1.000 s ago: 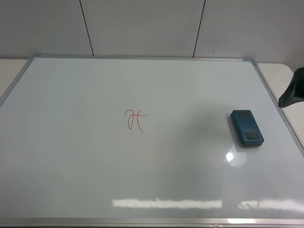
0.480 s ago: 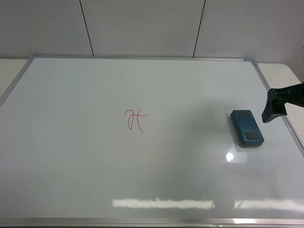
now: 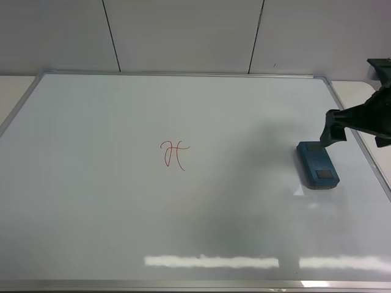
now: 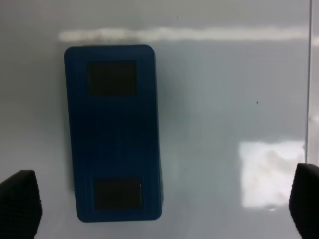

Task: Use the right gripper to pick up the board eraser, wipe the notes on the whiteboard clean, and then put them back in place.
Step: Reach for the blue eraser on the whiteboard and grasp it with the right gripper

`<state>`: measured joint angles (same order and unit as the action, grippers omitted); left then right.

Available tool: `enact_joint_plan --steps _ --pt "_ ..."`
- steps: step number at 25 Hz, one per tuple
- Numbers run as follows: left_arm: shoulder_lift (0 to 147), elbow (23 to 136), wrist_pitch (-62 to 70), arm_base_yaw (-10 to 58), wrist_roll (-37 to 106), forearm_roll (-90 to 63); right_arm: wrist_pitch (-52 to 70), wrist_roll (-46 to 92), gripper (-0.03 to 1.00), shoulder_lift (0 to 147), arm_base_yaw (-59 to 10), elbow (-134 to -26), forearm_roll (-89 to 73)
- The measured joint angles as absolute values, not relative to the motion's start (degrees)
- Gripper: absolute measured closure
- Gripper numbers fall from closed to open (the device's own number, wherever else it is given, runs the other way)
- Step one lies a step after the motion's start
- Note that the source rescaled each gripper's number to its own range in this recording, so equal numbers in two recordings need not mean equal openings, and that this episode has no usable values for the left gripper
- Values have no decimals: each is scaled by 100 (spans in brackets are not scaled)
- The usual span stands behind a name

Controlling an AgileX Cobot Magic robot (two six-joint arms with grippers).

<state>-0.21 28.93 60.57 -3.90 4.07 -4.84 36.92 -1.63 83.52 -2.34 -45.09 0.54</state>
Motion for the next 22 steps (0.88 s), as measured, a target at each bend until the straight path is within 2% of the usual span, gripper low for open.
enact_joint_plan --steps 14,22 --pt "-21 2893 6057 -390 407 -484 2993 -162 -3 9759 -536 -4516 -138" --pt "-21 2893 6057 -390 407 -484 2961 -162 -3 9846 -536 -4516 -144"
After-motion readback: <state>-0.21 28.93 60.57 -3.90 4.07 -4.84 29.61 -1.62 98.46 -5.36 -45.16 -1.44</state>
